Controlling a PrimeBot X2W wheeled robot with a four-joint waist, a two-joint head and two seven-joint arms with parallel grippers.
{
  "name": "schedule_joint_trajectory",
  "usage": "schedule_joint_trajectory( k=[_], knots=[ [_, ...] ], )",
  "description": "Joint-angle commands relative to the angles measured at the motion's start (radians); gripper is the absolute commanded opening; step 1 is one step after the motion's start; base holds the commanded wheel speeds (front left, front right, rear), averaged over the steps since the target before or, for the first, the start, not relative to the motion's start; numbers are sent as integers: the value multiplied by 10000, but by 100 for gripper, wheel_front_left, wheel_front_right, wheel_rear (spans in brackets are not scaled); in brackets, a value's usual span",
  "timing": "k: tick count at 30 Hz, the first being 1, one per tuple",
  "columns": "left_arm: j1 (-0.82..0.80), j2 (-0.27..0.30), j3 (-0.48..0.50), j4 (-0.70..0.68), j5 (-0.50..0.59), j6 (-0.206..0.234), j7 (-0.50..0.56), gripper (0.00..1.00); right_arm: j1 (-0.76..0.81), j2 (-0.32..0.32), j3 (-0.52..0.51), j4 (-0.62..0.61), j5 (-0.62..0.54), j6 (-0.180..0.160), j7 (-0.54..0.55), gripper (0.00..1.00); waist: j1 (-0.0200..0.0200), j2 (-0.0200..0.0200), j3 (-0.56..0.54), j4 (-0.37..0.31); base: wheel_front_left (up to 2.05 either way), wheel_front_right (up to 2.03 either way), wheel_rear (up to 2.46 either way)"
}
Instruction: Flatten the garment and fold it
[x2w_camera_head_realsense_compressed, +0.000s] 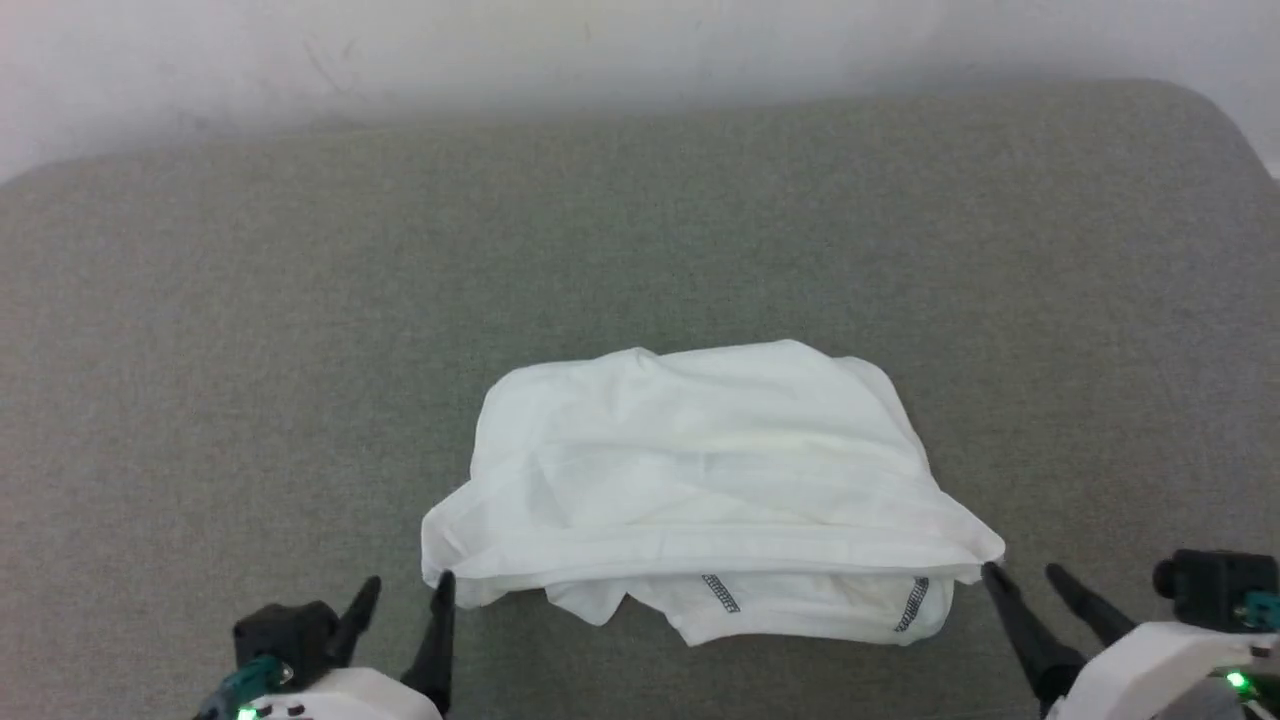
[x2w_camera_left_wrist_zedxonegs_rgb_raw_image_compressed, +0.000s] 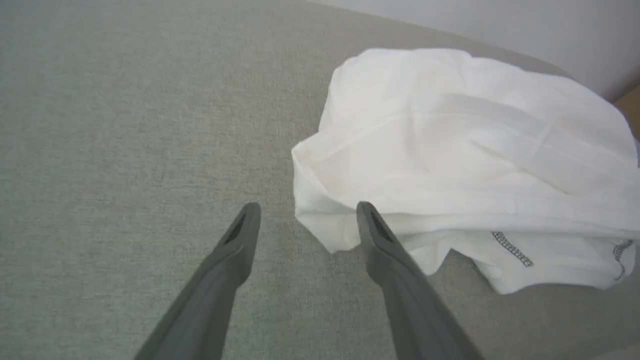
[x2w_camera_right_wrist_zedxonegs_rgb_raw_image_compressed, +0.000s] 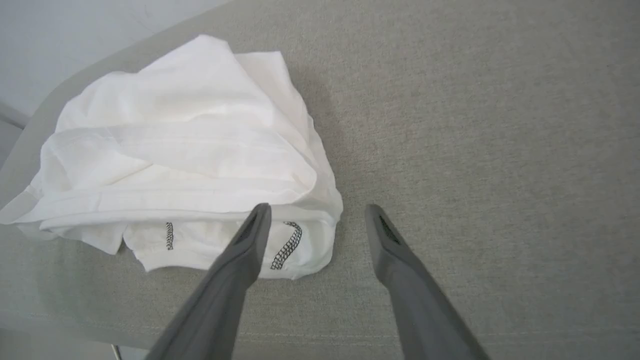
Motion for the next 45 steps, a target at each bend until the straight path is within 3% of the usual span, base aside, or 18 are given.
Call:
schedule_joint_trajectory(
  k=[1, 5, 9, 17, 27, 34, 41, 42, 43, 44, 45],
  knots=[
    [97, 61, 245, -205, 223, 256, -361, 100, 132, -1, -146, -408, 1, -11, -137, 100, 1, 0, -209, -28, 0, 0, 0],
    [103, 199, 806, -700, 580, 730, -1105, 100, 80, 113, -686, -1172, 51, -11, 83, 100, 1, 0, -384, 3, 0, 0, 0],
    [-126, 466, 1223, -1011, 876, 977, -1452, 100, -546, 119, -1218, -1102, 14, -11, 542, 100, 1, 0, -523, 99, 0, 0, 0],
    [-527, 1169, 2024, -1274, 1282, 1294, -1789, 100, -2050, -1103, -1783, 747, 279, -11, 1476, 100, 1, 0, -667, 659, 0, 0, 0],
    [-789, 1718, 2477, -1556, 1550, 1371, -1949, 100, -3832, -2102, -348, 3395, 1340, -11, 2909, 100, 1, 0, -169, 1643, 0, 0, 0],
    [-910, 1515, 2423, -1476, 1541, 1383, -2077, 100, -4755, -2276, 902, 4812, 2007, -11, 3482, 100, 1, 0, 282, 2046, 0, 0, 0],
    [-1031, 1307, 2301, -1107, 1446, 1197, -2198, 100, -4521, -2191, 1981, 6416, 2270, -11, 4705, 100, 1, 0, 344, 2146, 0, 0, 0],
    [-1039, 1289, 2286, -1061, 1438, 1179, -2208, 100, -4465, -2145, 2141, 6533, 2308, -11, 4938, 91, 1, 0, 331, 2142, 0, 0, 0],
    [-1049, 1276, 2276, -1017, 1434, 1164, -2218, 100, -4416, -2056, 2154, 6662, 2411, -11, 5122, 38, 1, 0, 309, 2133, 0, 0, 0],
    [-1060, 1267, 2269, -980, 1428, 1151, -2225, 100, -4401, -1987, 2173, 6727, 2475, -11, 5253, 10, 1, 0, 287, 2123, 0, 0, 0],
    [-1069, 1264, 2263, -950, 1423, 1140, -2228, 100, -4403, -1956, 2203, 6742, 2494, -11, 5306, 0, 1, 0, 263, 2107, 0, 0, 0]
  ],
)
